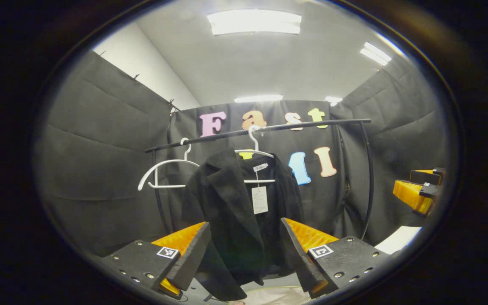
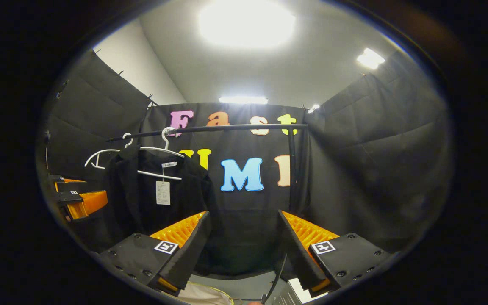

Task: Grasp the clothes on the hanger with both hands and then place them into the laundry hamper below.

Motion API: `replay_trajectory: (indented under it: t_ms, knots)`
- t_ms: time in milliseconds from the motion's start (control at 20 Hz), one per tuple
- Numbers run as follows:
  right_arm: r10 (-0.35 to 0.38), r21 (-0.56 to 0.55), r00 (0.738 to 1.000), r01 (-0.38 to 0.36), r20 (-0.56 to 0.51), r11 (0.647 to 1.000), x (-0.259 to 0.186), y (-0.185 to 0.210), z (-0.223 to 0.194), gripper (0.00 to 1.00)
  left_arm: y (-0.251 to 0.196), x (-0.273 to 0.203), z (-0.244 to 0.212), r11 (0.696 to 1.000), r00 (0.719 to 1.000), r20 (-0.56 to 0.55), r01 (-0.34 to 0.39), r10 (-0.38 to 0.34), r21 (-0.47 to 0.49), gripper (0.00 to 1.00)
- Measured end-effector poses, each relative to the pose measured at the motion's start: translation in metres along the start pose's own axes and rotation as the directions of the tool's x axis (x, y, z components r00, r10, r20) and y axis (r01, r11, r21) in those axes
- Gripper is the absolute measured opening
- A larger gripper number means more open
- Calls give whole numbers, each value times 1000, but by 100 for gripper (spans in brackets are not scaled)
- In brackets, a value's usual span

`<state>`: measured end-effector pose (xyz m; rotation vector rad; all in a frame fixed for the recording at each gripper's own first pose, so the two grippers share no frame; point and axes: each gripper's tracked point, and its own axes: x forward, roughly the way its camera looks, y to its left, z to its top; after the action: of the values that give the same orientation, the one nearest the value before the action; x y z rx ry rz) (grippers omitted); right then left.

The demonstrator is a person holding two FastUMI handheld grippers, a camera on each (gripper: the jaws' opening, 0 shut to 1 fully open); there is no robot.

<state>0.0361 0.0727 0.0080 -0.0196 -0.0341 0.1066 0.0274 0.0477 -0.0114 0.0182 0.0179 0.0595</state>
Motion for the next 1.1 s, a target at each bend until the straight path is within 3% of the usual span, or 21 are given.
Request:
replay_trajectory:
  t_ms: [550, 1100]
  knots:
    - [166, 46, 986, -167, 22, 985, 70, 62, 5, 97, 8, 42, 1, 998, 998, 0, -55, 55, -7, 94]
    - [394, 105, 919, -391, 0, 914, 172, 111, -15, 98, -2, 124, -7, 981, 982, -24, -188, 189, 44, 95]
